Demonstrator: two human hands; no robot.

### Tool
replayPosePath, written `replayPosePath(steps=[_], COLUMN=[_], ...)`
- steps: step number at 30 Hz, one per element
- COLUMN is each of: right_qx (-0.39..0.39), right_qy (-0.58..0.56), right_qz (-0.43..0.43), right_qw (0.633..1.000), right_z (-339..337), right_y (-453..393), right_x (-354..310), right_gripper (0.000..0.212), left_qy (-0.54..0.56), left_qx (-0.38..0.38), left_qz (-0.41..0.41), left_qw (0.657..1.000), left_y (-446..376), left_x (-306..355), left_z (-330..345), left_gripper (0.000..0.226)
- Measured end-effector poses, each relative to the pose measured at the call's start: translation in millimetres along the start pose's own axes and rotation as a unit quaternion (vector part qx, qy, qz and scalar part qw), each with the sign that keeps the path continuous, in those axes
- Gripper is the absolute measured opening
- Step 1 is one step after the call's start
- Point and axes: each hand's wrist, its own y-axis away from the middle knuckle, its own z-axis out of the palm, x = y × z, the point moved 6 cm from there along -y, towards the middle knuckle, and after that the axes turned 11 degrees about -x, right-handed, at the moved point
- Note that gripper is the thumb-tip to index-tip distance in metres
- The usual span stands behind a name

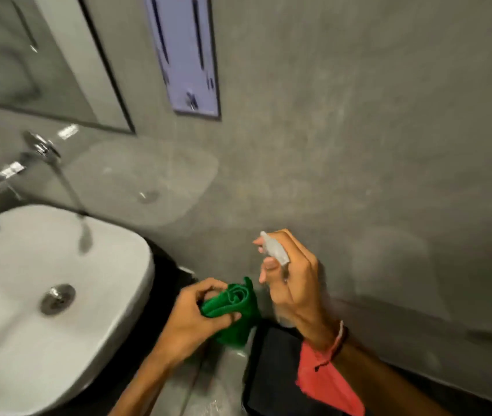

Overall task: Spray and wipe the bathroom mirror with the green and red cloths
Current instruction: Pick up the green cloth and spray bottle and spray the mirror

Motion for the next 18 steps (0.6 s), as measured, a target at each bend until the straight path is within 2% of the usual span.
replayPosePath(steps=[3, 5, 7, 10, 12, 18], right_qx=[0.04, 0.061, 0.073, 0.071, 0.073, 0.08], right_qy=[-0.059, -0.104, -0.139, -0.133, -0.101, 0.016], right_qz=[-0.052, -0.092, -0.116, -0.142, -0.17, -0.194], right_qw=[0.996, 0.988, 0.981, 0.978, 0.978, 0.978], right_z=[-11, -16, -20, -28, -32, -49], right_y=[-48, -79, -109, -154, -178, -218], right_x=[-70, -122, -170, -237, -274, -352], right_gripper=[0.059, 0.052, 0.049, 0.066, 0.067, 0.096], left_qy=[0.099, 0.155, 0.182, 0.172, 0.157, 0.101], left_qx=[0.121, 0.156, 0.157, 0.152, 0.132, 0.111], left_qz=[0.078, 0.135, 0.197, 0.261, 0.281, 0.323], left_qw=[0.985, 0.966, 0.951, 0.938, 0.937, 0.934], left_y=[26, 40, 48, 56, 57, 75], left_x=[82, 142, 205, 295, 344, 449], left_z=[-76, -117, -144, -175, -187, -205], left_gripper=[0.049, 0.066, 0.062, 0.03, 0.023, 0.029])
